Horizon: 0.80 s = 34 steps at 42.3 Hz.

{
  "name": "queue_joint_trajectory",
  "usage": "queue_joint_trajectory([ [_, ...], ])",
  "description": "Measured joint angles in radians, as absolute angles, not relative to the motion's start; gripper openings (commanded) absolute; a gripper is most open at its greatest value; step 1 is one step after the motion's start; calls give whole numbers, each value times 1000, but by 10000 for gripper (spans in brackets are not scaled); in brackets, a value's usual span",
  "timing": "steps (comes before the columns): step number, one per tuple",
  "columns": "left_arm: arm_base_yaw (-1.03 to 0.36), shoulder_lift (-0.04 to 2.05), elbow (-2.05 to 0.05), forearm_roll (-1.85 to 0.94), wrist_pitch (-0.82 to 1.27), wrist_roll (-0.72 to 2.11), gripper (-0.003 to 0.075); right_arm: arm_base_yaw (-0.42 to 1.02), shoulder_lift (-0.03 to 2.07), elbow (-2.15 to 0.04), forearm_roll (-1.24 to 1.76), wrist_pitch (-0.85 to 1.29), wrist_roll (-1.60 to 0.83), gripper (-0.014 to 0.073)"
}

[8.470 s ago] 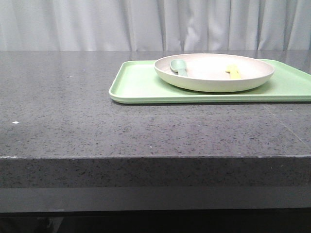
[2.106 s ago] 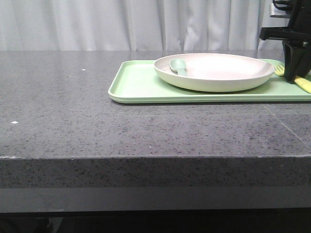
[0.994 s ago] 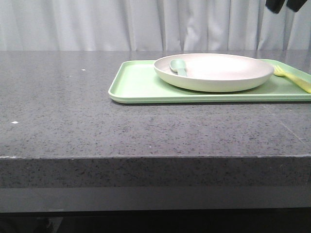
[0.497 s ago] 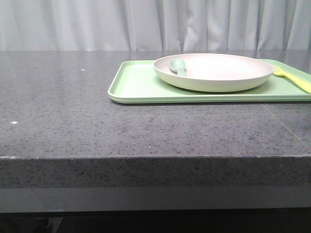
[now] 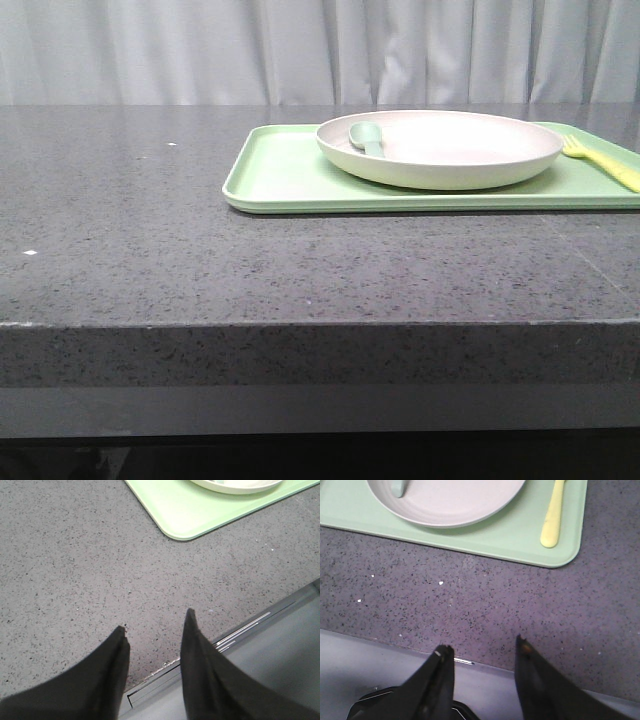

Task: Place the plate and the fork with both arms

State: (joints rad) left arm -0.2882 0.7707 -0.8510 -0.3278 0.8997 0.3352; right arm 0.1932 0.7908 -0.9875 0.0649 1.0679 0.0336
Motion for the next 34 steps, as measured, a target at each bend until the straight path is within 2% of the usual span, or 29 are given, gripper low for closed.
queue_joint_trajectory([
  [10,-288,771,-851,-328,900,335,250,193,693,-978,65,1066,34,331],
  [34,-288,771,-851,-328,896,335,242,193,685,-978,65,1055,34,323],
])
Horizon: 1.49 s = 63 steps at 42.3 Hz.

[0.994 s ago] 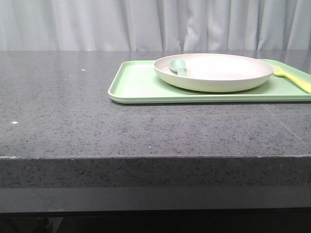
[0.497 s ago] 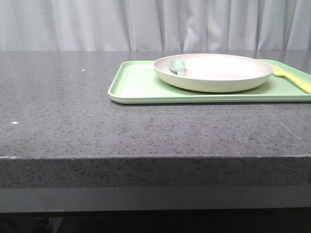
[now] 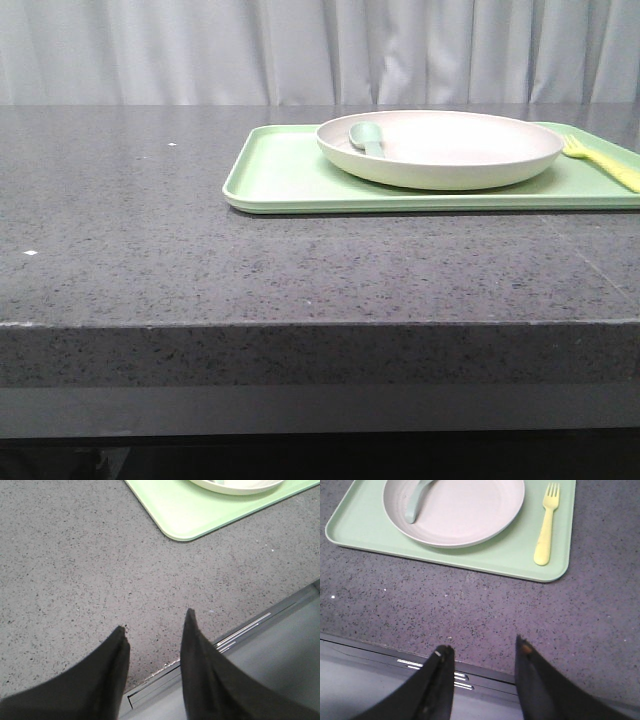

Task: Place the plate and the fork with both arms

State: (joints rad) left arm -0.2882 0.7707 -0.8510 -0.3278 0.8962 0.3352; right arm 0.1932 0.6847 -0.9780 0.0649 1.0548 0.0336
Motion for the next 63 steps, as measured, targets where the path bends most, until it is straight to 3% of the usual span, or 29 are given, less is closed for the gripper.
queue_joint_trajectory([
  [5,-288,771,-851,-328,891,335,147,193,685,-978,65,1046,34,229],
  [9,-288,771,-851,-324,878,335,-6,193,685,-978,65,1045,34,88],
  [14,-288,771,-851,-315,851,329,-18,193,685,-978,65,1045,34,-74],
  [25,-288,771,-851,-147,809,151,-18,193,685,-978,65,1037,34,-68],
  [49,-286,750,-828,-130,774,133,-18,193,685,-978,65,1037,34,-68],
  [55,-244,643,-718,-74,655,133,-18,193,685,-978,63,1037,34,-68],
  [63,-91,370,-404,-36,352,133,-18,193,685,-978,63,1039,34,-68],
])
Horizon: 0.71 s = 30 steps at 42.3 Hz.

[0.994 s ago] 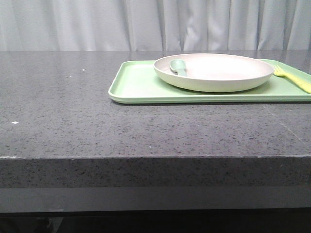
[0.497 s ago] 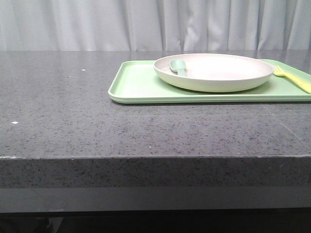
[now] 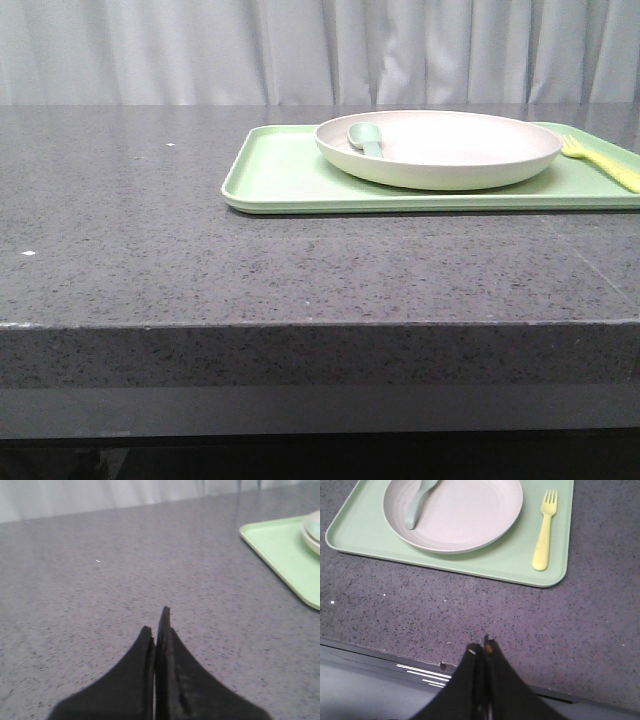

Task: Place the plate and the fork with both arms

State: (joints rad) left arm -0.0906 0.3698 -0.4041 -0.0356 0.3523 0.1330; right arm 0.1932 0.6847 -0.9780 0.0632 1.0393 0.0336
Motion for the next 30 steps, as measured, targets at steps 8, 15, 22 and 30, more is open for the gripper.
queue_joint_trajectory([
  [8,7,115,-120,-45,152,133,-18,193,685,-978,63,1039,34,-68],
  [15,12,25,-5,-107,64,133,-18,193,685,-978,63,1039,34,-68],
  [22,12,-6,6,-139,41,133,-18,193,685,-974,63,1039,34,-68],
  [30,12,-6,6,-142,41,133,-18,193,685,-974,63,1041,34,-68],
])
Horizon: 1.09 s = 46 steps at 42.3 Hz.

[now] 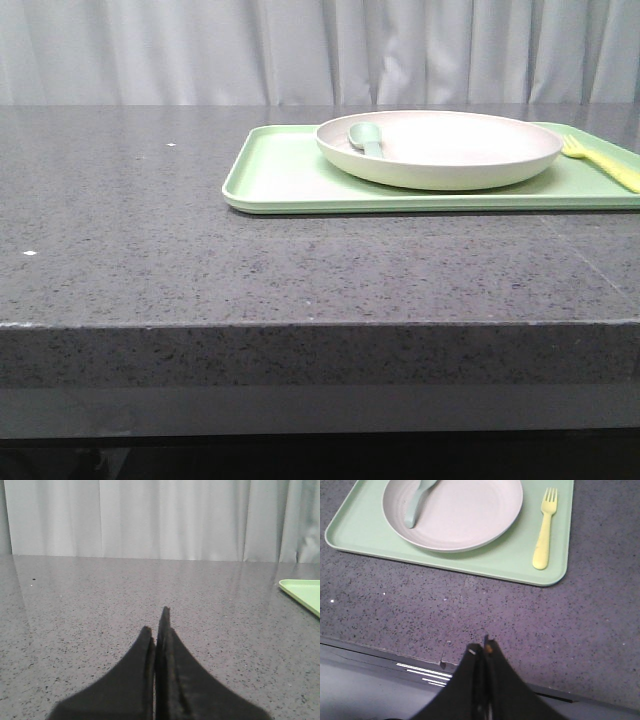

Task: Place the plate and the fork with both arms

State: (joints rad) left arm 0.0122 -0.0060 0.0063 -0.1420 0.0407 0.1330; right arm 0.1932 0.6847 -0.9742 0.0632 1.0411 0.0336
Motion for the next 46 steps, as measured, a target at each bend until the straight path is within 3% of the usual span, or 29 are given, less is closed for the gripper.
queue_joint_trajectory([
  [46,12,-6,6,-67,41,20,-18,193,685,-974,63,1041,34,-68],
])
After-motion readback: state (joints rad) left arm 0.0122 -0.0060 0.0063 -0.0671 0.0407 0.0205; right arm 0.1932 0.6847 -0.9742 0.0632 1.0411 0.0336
